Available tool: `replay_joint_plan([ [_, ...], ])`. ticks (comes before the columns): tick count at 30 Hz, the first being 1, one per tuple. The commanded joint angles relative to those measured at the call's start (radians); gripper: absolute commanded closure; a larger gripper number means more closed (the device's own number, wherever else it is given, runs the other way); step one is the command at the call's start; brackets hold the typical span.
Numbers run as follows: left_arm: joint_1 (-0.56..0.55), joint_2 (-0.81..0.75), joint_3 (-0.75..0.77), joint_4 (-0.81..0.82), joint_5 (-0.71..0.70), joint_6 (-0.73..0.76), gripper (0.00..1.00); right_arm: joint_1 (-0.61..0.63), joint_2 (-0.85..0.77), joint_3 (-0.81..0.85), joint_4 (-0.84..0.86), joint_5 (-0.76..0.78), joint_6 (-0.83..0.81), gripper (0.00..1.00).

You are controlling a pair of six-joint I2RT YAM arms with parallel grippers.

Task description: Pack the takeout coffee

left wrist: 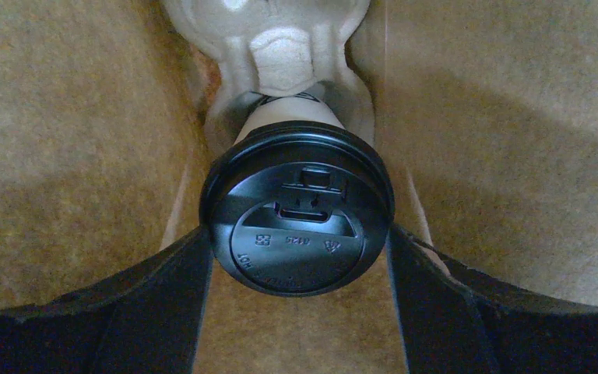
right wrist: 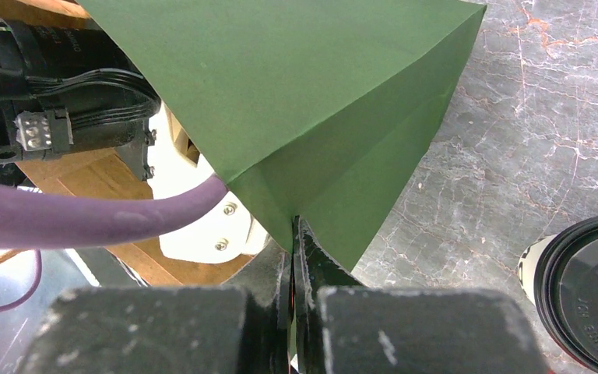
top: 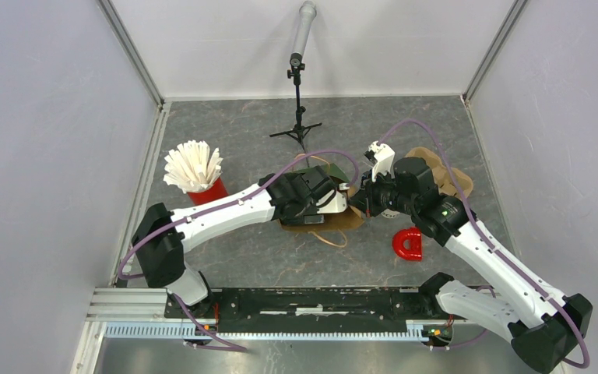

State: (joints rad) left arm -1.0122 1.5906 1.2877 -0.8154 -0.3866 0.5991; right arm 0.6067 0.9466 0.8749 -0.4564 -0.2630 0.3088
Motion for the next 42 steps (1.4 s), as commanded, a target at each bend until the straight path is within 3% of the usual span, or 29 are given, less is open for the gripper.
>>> replay_joint_plan([
  [1,-0.013,-0.031,0.037,-0.016,0.055,-0.043,0.38,0.004,0.008,0.007,-0.004,-0.012,-0.008,1.0],
  [3,-0.014,-0.027,0.036,-0.017,0.057,-0.045,0.45,0.004,0.008,0.006,-0.004,-0.011,-0.007,1.0],
  [7,-0.015,-0.027,0.036,-0.02,0.053,-0.047,0.47,0.004,0.007,0.003,-0.004,-0.011,-0.008,1.0],
  [16,-0.019,-0.034,0.047,-0.029,0.033,-0.058,0.18,0.004,0.013,0.004,0.001,-0.015,-0.01,1.0],
  [24,-0.019,-0.041,0.047,-0.028,0.031,-0.068,0.03,0.003,0.009,0.001,0.001,-0.015,-0.005,1.0],
  [32,-0.022,-0.046,0.052,-0.041,0.029,-0.073,0.09,0.004,0.009,0.004,-0.001,-0.017,-0.004,1.0],
  [42,-0.025,-0.048,0.06,-0.043,0.014,-0.079,0.02,0.004,0.002,0.0,-0.001,-0.018,-0.001,1.0],
])
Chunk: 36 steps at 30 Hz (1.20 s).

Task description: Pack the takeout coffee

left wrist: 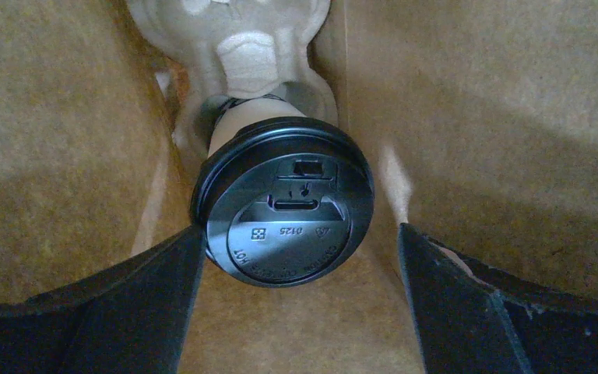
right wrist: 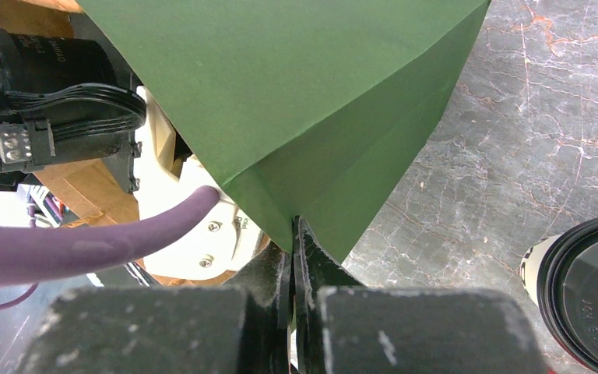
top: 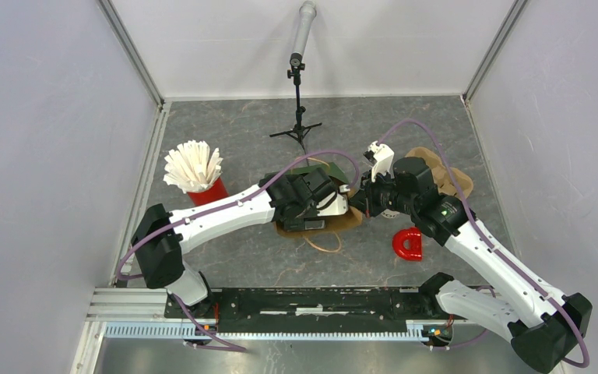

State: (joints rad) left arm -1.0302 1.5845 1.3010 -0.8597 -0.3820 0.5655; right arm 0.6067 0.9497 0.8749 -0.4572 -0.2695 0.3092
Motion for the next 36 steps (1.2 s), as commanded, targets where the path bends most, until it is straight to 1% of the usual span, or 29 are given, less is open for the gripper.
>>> replay_joint_plan([
  [1,-0.007,-0.041,0.05,0.001,0.009,-0.047,0.01,0.004,-0.001,0.001,-0.001,-0.012,-0.002,1.0],
  [12,-0.008,-0.034,0.072,-0.018,0.016,-0.059,0.0,0.003,-0.003,-0.001,-0.003,-0.011,-0.001,1.0],
  [21,-0.019,-0.043,0.089,-0.045,0.032,-0.064,0.04,0.004,-0.001,-0.005,0.002,-0.016,0.0,1.0],
  [31,-0.026,-0.049,0.099,-0.067,0.035,-0.072,0.11,0.004,0.003,-0.004,0.006,-0.02,0.001,1.0],
  [36,-0.03,-0.045,0.098,-0.077,0.046,-0.083,0.18,0.004,0.002,-0.001,0.006,-0.02,0.001,1.0],
])
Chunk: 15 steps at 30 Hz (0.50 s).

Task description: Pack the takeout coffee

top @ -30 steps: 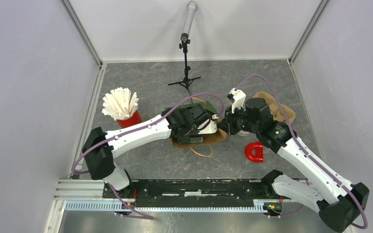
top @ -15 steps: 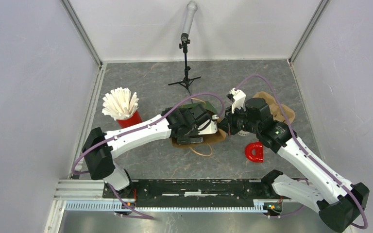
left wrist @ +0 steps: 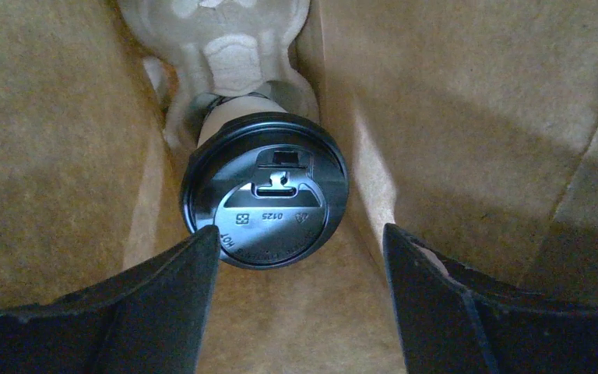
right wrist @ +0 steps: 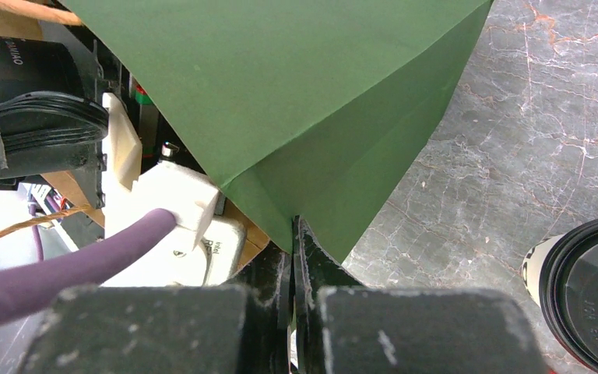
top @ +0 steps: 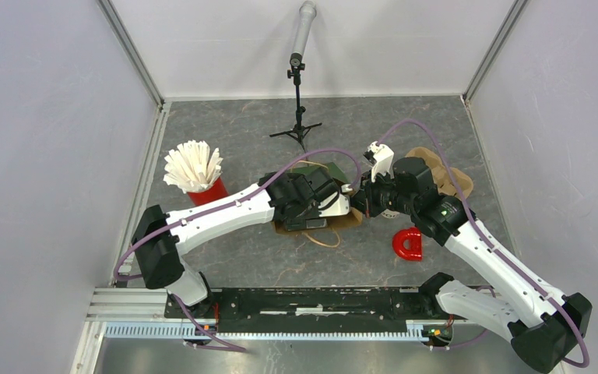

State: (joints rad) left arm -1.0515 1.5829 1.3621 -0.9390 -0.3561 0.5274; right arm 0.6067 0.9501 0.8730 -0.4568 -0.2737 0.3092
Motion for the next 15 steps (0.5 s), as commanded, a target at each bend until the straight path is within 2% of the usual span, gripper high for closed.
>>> replay_joint_plan([
  [1,-0.008,-0.044,0.036,0.002,0.022,-0.046,0.21,0.003,0.001,0.001,0.005,-0.017,0.0,1.0],
  [7,-0.008,-0.029,0.027,0.005,0.002,-0.034,0.38,0.003,0.004,0.002,0.004,-0.018,-0.001,1.0],
  [10,-0.006,-0.014,0.027,0.009,-0.004,-0.025,0.51,0.004,0.005,0.003,0.004,-0.02,-0.001,1.0],
  [15,0.0,-0.001,0.009,0.045,-0.021,-0.007,0.58,0.004,0.002,0.0,-0.001,-0.018,-0.005,1.0],
])
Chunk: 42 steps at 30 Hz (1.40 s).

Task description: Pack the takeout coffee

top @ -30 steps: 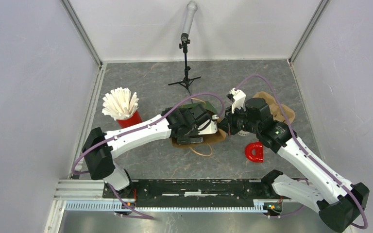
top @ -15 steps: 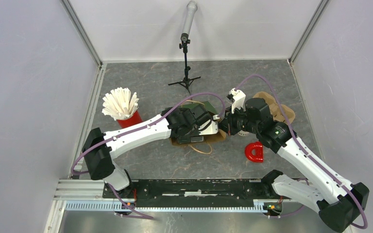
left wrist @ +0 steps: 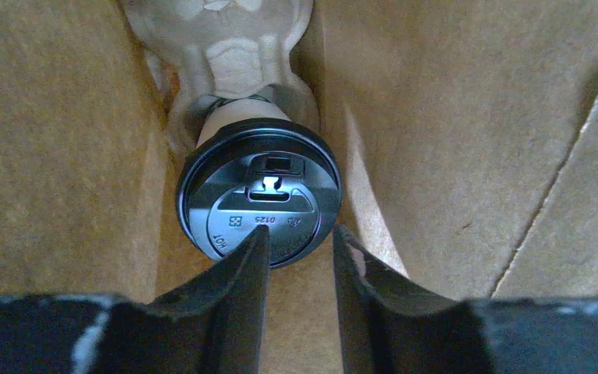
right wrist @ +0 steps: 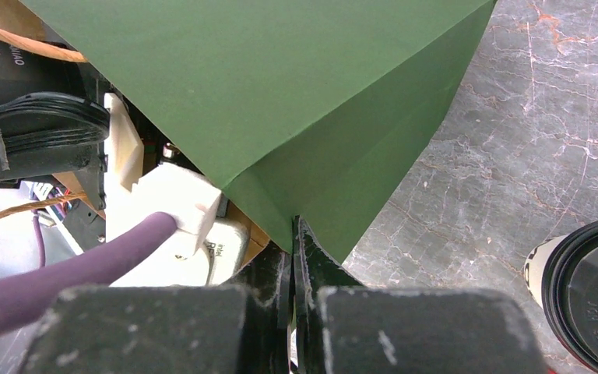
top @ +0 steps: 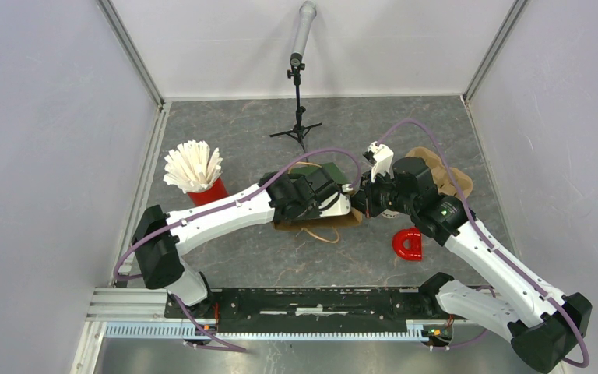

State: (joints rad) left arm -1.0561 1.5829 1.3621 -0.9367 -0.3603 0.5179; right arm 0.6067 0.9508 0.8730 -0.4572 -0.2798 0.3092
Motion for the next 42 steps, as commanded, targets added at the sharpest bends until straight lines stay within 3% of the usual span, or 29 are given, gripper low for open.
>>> replay_joint_plan([
  [1,0.01,0.0,0.007,0.049,-0.02,0.003,0.62,0.003,-0.001,-0.001,-0.001,-0.011,-0.005,1.0],
  [8,0.041,0.013,-0.006,0.065,-0.029,0.016,0.75,0.003,-0.005,-0.003,-0.009,-0.004,-0.006,1.0],
  [21,0.048,0.022,-0.064,0.134,-0.101,0.059,0.74,0.004,-0.002,0.006,-0.027,-0.001,-0.016,1.0],
  [42,0.091,0.034,-0.123,0.215,-0.089,0.082,0.74,0.004,-0.011,0.006,-0.042,-0.006,-0.013,1.0],
])
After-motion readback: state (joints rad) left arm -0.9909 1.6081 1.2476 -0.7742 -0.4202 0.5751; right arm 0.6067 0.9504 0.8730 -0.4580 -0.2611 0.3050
